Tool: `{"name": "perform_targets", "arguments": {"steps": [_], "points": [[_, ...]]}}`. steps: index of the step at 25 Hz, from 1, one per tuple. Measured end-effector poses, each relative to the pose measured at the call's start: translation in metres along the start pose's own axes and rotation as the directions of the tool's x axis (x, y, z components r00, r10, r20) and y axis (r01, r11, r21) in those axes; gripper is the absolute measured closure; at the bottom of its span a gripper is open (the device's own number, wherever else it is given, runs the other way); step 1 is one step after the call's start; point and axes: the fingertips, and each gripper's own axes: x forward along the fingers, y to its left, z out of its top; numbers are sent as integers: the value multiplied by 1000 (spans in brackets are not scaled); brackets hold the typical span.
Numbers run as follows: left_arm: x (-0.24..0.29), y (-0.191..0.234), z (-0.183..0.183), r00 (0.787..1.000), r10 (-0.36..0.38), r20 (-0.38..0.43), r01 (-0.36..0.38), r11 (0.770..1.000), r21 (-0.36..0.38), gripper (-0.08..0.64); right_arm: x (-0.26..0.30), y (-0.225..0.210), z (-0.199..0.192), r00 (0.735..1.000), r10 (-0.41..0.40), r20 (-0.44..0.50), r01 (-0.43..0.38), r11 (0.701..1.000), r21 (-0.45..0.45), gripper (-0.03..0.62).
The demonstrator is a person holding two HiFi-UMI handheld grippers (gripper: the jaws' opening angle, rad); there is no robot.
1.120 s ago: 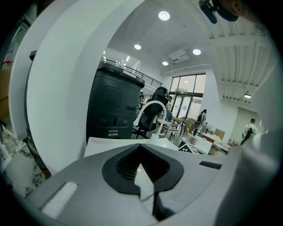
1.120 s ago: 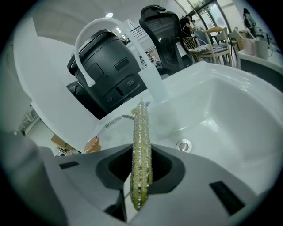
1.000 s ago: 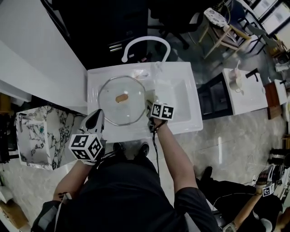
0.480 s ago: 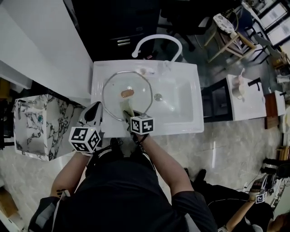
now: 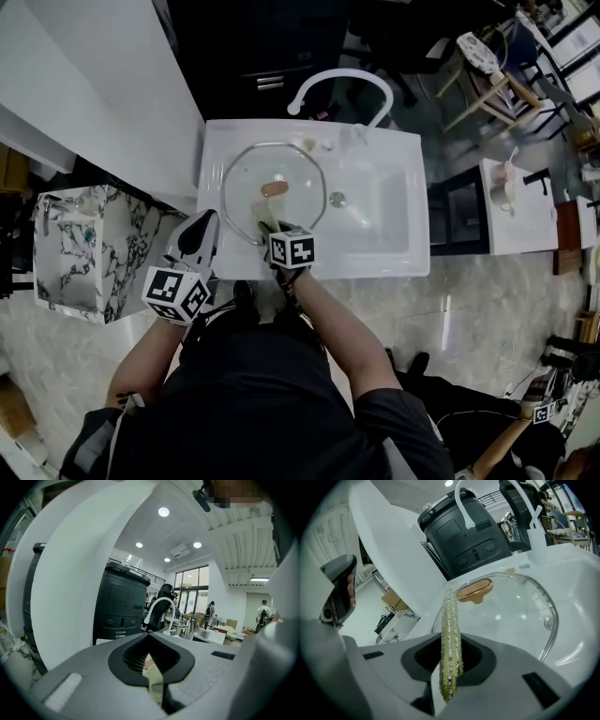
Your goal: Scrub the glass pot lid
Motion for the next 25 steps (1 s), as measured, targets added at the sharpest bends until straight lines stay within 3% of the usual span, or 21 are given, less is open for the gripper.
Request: {"name": "perform_targets", "arguments": {"steps": [6,25], "points": [[13,-16,-7,999,-41,-26,41,999,11,560,-13,-21,2,999,-8,33,8,1000,7,526],[46,-54,-28,982,-136,-132,142,989,33,560,-72,-110,7,974,-190,128,165,970,179,526]]}}
